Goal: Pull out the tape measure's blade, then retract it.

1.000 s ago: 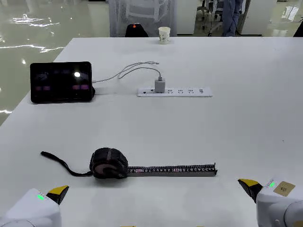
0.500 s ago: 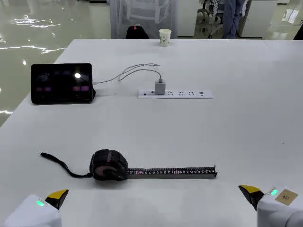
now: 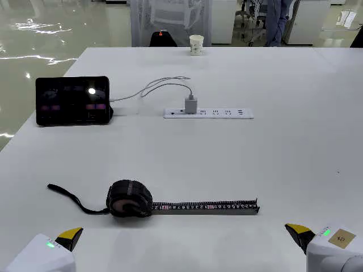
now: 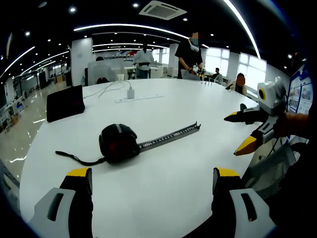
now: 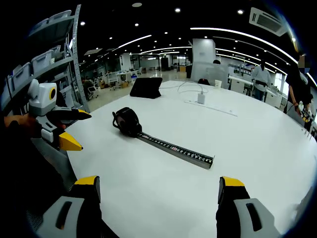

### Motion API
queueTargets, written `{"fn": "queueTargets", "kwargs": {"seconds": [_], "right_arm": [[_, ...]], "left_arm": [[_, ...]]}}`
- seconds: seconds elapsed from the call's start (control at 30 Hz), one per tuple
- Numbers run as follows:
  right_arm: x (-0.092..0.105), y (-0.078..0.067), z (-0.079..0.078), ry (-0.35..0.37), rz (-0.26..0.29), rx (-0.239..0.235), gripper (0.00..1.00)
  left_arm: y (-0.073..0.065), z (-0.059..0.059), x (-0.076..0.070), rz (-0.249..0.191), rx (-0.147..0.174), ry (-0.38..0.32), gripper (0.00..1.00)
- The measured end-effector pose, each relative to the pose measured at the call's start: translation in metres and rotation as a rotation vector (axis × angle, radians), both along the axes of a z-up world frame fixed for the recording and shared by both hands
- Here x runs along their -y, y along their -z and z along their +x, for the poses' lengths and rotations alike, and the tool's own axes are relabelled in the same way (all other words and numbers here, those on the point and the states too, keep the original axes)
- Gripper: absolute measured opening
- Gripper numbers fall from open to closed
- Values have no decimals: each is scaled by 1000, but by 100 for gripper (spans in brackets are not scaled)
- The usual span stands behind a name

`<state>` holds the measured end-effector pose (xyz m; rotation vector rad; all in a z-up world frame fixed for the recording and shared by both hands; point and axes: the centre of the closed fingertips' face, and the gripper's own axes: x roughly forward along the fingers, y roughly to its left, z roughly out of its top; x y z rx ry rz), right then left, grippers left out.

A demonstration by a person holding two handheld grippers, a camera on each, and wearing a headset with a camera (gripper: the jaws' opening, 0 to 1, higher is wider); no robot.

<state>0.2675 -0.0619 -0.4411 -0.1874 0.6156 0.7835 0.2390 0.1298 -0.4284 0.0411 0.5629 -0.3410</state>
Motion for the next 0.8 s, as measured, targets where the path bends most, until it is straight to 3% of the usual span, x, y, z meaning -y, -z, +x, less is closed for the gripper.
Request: {"fn": "queueTargets", "kwargs": {"seconds": [0.23, 0.8], "right_arm": [[1, 0, -1, -9, 6, -4, 99], [-1, 0, 3, -105, 29, -10, 99]], "left_arm": [[1, 1, 1, 6, -2, -5, 99], [4, 7, 12, -8, -15, -32, 99]]}}
